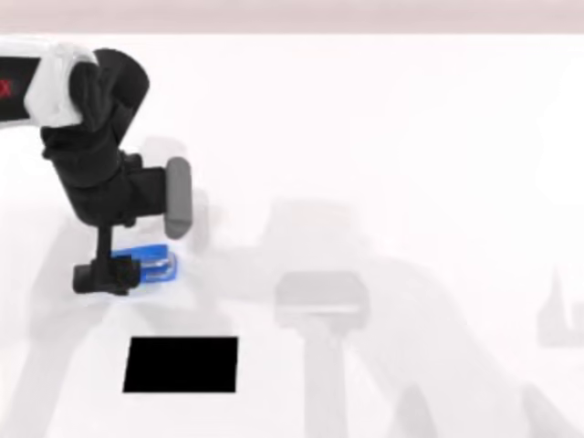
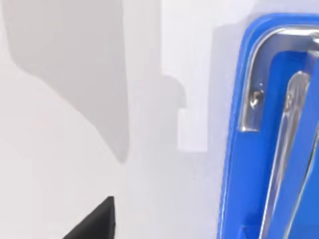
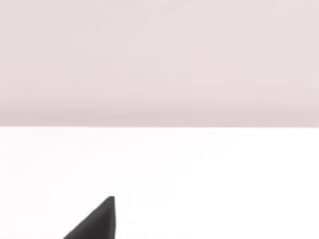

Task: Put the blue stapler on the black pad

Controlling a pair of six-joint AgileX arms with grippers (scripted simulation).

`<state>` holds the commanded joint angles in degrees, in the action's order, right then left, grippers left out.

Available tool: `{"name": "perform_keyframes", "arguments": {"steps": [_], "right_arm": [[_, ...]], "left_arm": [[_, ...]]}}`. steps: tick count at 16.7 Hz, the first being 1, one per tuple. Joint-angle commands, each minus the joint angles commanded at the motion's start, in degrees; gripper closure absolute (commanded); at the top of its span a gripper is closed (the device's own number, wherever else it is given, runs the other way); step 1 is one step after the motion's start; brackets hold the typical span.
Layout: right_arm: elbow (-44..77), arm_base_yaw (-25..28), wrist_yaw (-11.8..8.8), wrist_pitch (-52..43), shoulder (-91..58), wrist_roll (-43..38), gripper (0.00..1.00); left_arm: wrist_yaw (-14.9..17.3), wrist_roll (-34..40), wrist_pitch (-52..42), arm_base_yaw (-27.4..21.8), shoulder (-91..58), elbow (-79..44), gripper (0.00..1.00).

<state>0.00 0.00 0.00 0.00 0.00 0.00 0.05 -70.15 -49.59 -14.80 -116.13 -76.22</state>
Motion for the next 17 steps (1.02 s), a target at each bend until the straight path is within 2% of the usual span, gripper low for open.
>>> {"name": "perform_keyframes", "arguments": {"steps": [5,17], "right_arm": [[0.00,0.00,0.00,0.00,0.00,0.00,0.00],[0.00,0.00,0.00,0.00,0.00,0.00,0.00]], "left_arm": [[0.00,-0.06,1.58,0.01,-0.69,1.23,0.00],[0.00,-0.06,1.58,0.01,-0.69,1.23,0.90]]}}
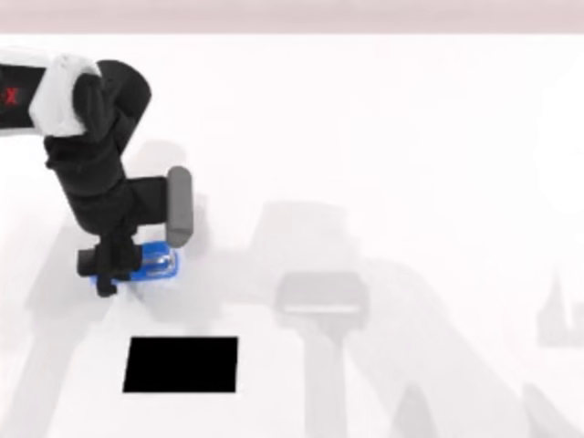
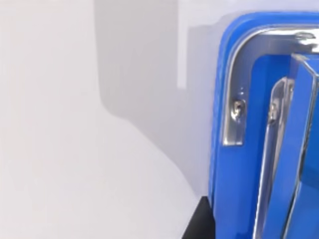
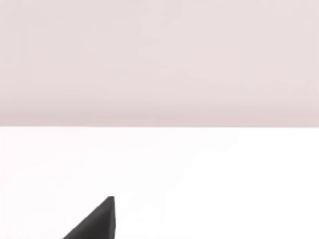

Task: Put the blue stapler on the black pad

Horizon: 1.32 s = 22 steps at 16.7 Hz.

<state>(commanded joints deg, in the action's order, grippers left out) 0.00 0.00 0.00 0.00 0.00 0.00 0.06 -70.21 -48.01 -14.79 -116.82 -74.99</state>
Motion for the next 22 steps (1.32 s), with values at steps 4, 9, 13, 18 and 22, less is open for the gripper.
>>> {"name": "perform_keyframes", "arguments": {"steps": [4,9,13,18,22], "right_arm": [[0.00,0.00,0.00,0.00,0.00,0.00,0.00],[0.00,0.00,0.00,0.00,0.00,0.00,0.00],[0.00,0.00,0.00,0.00,0.00,0.00,0.00],[0.00,0.00,0.00,0.00,0.00,0.00,0.00],[0.00,0.00,0.00,0.00,0.00,0.00,0.00]], "left_arm": [[0.00,0.00,0.00,0.00,0.00,0.00,1.00],[0.00,0.00,0.00,0.00,0.00,0.00,1.00],[0.02,-0.08,-2.33,0.22,0.73,-1.98,1.00],[-0.01,-0.02,-15.43,0.76,4.34,-10.13,1.00],[-0.05,0.19,-20.95,1.02,6.76,-14.25,1.00]]}}
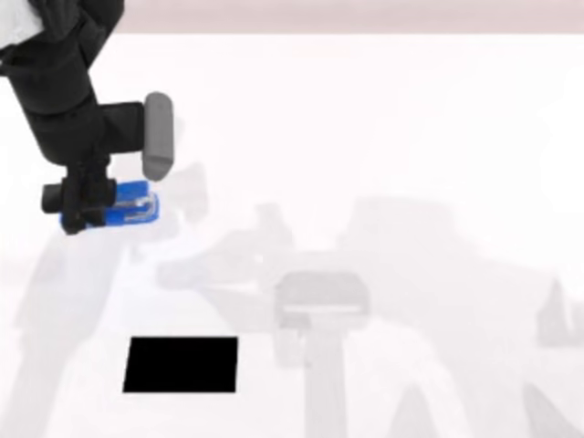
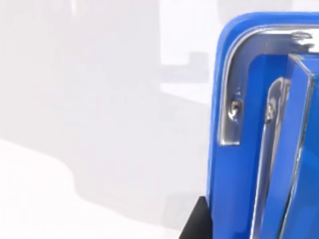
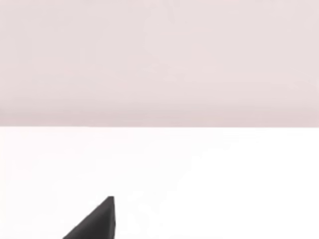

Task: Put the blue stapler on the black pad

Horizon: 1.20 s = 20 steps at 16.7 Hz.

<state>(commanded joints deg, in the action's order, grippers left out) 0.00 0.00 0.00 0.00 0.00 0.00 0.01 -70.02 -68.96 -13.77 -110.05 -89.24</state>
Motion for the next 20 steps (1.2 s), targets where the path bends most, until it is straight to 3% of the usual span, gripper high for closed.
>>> {"name": "perform_keyframes", "arguments": {"steps": [6,14,20], "right_arm": [[0.00,0.00,0.00,0.00,0.00,0.00,0.00],[0.00,0.00,0.00,0.00,0.00,0.00,0.00],[0.00,0.00,0.00,0.00,0.00,0.00,0.00]], "left_arm": [[-0.02,1.45,0.78,-2.18,2.12,2.39,1.00],[-0.18,10.44,3.72,-16.46,18.11,21.68,1.00],[-0.15,10.72,4.58,-16.74,18.05,22.73,1.00]]}}
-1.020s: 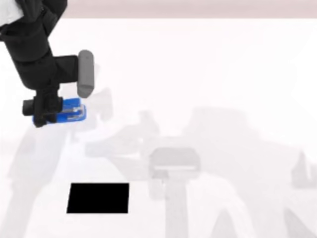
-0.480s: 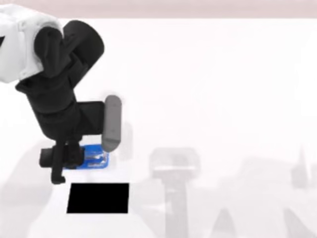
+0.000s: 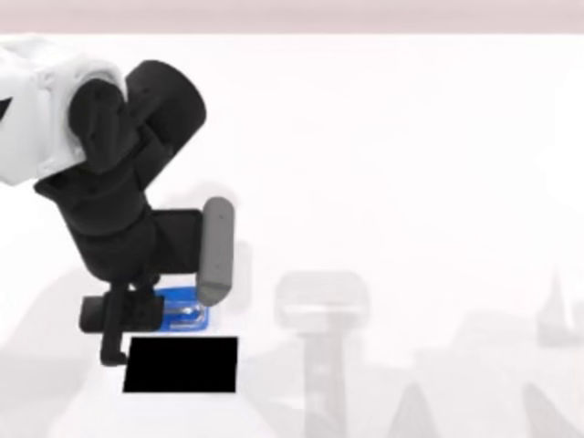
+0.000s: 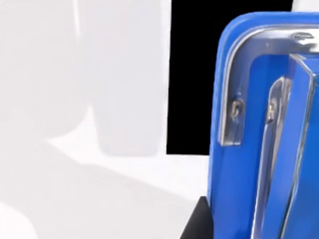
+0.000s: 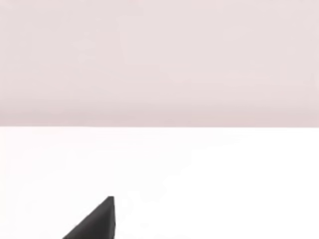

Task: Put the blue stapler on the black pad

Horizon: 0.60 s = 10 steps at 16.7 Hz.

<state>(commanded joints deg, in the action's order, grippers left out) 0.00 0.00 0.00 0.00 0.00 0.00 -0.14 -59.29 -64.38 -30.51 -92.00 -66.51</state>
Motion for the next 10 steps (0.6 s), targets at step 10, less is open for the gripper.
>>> {"name": "perform_keyframes", "arguments": {"steps": [10], "right_arm": [[0.00,0.00,0.00,0.00,0.00,0.00,0.00]], "left_arm": [[-0.02,0.49,22.41,-0.81,-8.63,13.36,1.00]]}}
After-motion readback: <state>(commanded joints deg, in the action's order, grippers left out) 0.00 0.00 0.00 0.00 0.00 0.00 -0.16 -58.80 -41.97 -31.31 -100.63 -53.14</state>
